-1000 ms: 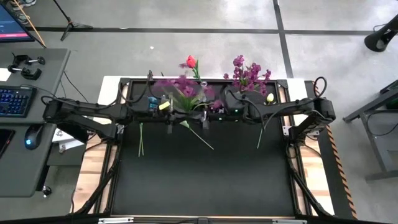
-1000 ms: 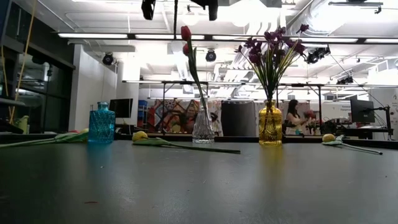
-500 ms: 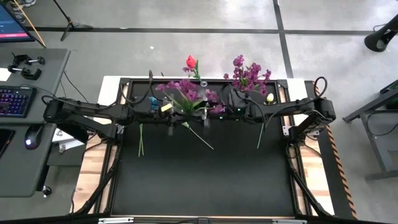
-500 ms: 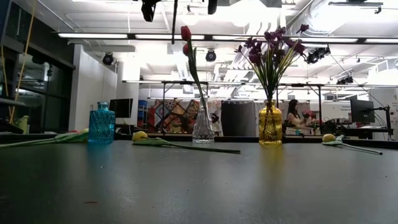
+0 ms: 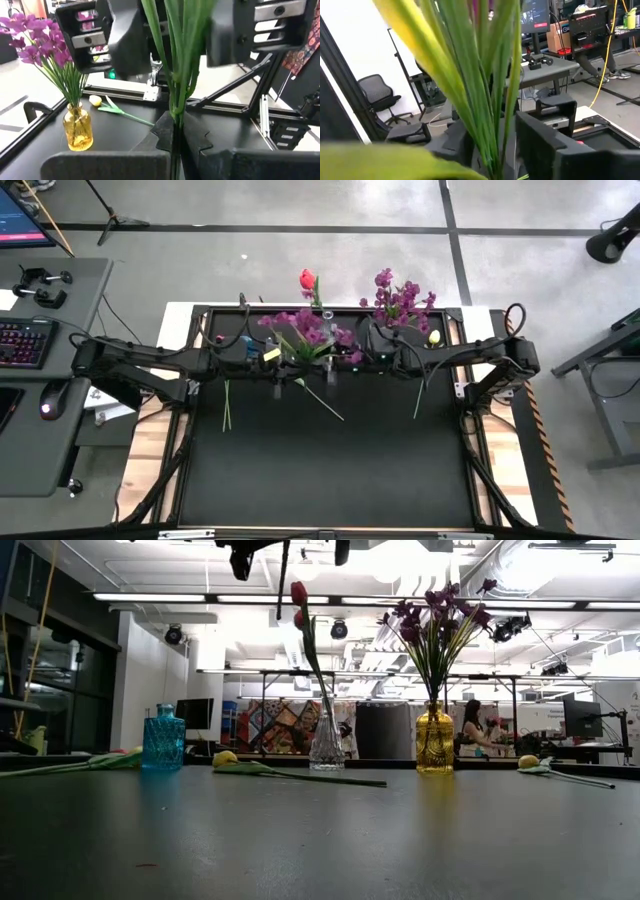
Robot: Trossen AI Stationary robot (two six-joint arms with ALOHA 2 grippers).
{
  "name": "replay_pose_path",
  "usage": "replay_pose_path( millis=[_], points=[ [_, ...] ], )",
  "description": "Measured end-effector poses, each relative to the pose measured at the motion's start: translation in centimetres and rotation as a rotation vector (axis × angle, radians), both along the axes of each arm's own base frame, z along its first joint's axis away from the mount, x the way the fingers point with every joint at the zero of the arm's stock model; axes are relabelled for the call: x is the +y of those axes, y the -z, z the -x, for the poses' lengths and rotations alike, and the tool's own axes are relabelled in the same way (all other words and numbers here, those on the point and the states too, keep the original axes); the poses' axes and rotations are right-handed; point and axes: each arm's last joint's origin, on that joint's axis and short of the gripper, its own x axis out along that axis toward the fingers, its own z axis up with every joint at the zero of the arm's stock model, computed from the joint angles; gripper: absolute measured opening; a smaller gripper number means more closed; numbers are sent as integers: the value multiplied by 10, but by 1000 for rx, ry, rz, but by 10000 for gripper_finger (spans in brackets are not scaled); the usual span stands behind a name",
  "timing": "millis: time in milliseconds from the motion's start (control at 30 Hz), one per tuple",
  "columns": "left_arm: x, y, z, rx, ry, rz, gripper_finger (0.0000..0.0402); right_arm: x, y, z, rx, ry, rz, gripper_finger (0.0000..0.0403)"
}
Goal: Sort flowers into vase by color
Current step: Put the purple flower into the yellow vase
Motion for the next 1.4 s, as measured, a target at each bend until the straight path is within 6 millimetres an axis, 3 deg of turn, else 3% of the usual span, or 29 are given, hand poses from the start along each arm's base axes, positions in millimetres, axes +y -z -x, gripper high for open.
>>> replay_pose_path(
  millis=[133, 200, 433, 700, 833, 1133, 1400],
  points=[
    [0, 0, 0, -1, 0, -2, 1, 0, -1, 0, -7, -1, 1, 36],
    [0, 0, 0, -1, 2, -19, 4, 0, -1, 0, -6, -5, 5, 12],
    [0, -5, 12, 24, -9, 38, 44, -2, -14, 15, 23, 18, 65, 5],
    [1, -13, 56, 161, -22, 92, 126, -7, -44, 58, 77, 80, 138, 2],
    [-1, -10, 80, 238, -33, 149, 152, -7, -51, 70, 88, 81, 136, 1],
    [-16, 20, 117, 38, 54, 360, 159, 17, -21, 71, 263, -28, 56, 1],
    [-18, 36, 123, -79, -15, 418, 152, 42, 14, 73, 331, -106, -1, 0]
  ],
)
